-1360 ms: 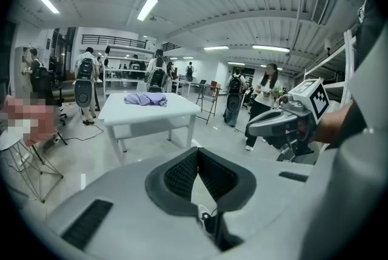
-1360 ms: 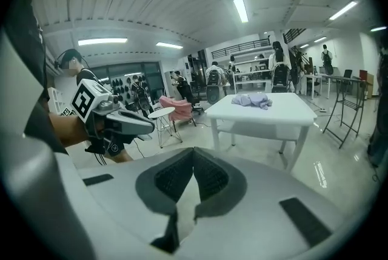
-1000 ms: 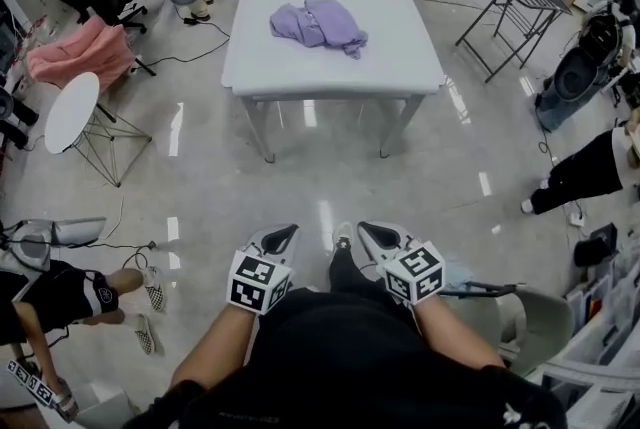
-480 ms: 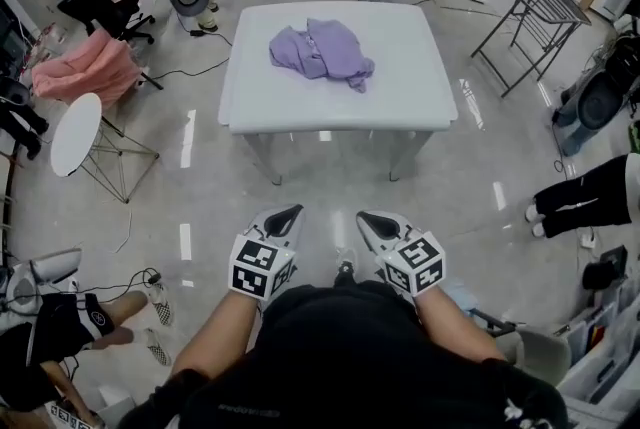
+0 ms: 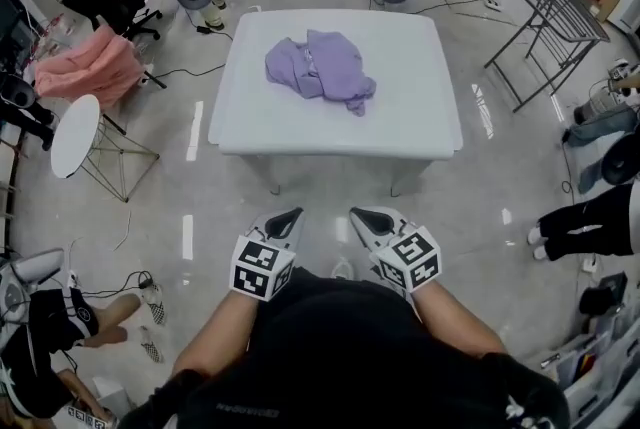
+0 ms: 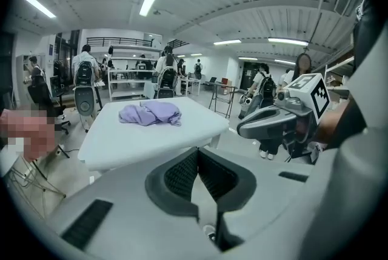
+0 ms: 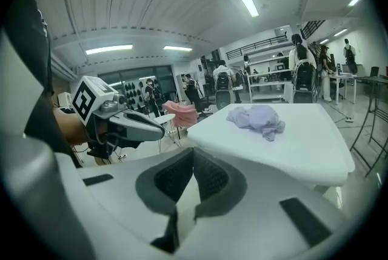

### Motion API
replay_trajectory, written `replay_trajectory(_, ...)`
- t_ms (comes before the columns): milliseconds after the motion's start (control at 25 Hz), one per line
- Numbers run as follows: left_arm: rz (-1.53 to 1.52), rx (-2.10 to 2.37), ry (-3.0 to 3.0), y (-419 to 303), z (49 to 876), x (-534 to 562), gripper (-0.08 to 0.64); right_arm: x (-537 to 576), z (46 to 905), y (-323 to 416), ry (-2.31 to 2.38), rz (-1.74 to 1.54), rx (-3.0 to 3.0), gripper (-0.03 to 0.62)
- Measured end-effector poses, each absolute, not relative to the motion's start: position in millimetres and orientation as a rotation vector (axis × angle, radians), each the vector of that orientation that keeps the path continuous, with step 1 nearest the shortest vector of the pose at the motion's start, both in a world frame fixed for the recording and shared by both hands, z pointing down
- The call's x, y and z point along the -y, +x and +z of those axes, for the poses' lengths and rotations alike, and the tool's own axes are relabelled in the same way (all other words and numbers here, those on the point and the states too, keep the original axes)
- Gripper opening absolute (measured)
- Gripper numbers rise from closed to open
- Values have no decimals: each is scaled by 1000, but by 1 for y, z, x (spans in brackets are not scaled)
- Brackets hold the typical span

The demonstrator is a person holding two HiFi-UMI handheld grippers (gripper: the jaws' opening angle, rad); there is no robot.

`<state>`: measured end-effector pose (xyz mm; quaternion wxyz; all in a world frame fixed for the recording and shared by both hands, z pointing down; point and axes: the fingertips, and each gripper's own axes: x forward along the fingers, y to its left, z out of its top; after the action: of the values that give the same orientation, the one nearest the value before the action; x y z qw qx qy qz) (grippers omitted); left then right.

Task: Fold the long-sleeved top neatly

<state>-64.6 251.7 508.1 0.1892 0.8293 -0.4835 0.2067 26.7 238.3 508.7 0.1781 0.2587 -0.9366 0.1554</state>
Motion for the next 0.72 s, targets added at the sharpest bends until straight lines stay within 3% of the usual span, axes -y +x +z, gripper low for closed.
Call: replay_trajectory(720, 638, 1290, 2306, -64, 528, -176, 5, -169, 524, 27, 745, 486, 2620, 5)
